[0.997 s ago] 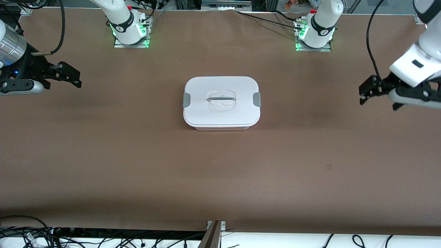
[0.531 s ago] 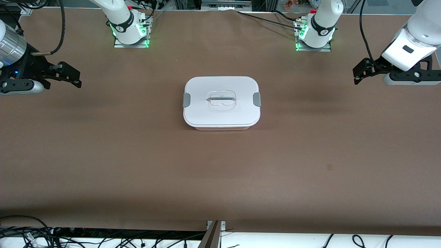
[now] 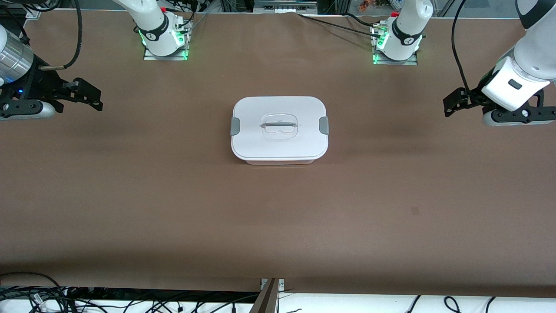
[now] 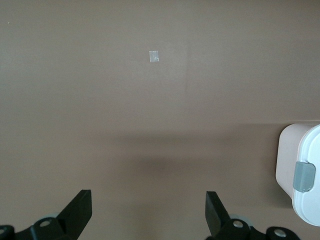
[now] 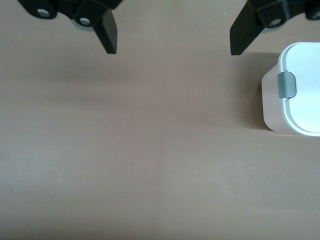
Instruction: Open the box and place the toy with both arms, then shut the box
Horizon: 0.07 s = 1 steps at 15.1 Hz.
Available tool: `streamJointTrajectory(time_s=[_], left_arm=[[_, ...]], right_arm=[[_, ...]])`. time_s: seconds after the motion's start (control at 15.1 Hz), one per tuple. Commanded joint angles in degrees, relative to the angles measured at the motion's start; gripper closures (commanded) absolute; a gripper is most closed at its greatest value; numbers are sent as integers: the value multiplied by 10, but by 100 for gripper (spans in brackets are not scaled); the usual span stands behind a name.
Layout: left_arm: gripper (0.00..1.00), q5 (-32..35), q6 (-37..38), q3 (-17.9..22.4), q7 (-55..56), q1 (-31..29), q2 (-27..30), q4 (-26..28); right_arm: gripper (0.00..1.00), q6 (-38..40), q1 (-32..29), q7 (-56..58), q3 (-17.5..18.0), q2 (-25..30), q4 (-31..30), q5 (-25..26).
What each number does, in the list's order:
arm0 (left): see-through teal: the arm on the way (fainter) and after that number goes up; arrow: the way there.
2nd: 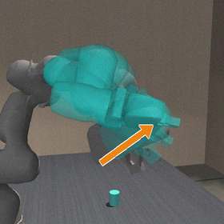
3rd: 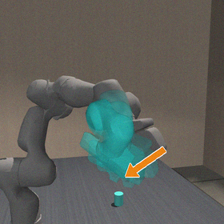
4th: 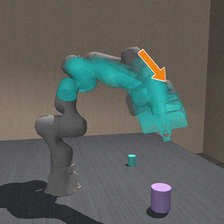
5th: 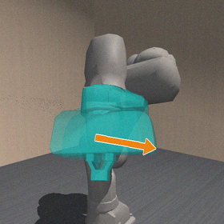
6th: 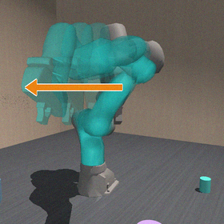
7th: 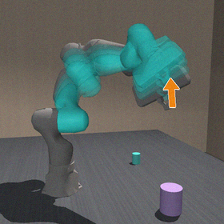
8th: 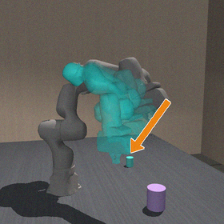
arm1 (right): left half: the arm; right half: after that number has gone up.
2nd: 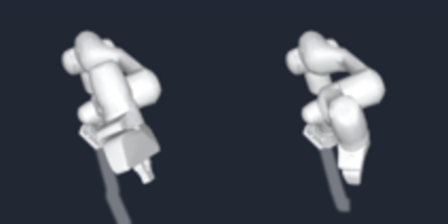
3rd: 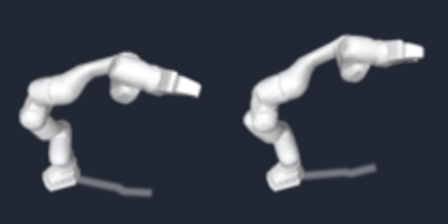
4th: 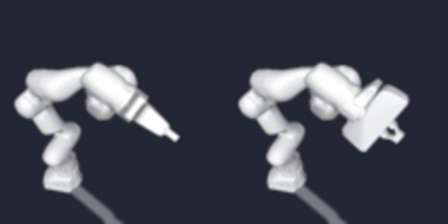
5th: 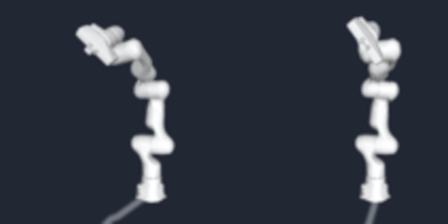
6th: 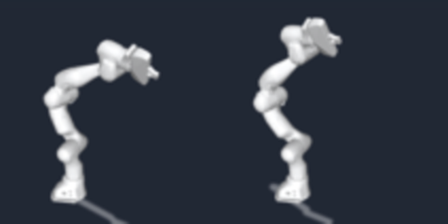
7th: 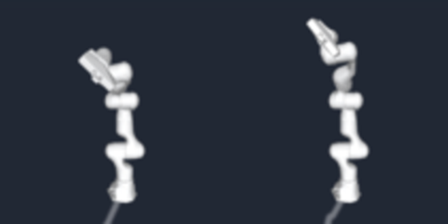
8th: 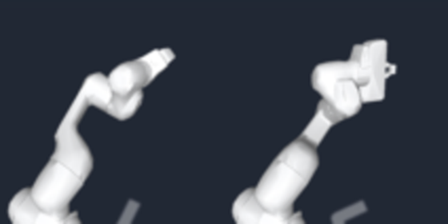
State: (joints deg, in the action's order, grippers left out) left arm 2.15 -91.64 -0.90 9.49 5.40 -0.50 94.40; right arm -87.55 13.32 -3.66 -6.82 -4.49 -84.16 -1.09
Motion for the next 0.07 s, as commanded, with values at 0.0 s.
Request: streamJointTrajectory(time_s=[0.0], left_arm=[[0,-8,16,7,-3,9,-6,-18]], right_arm=[[0,-6,0,4,-1,4,-2,1]])
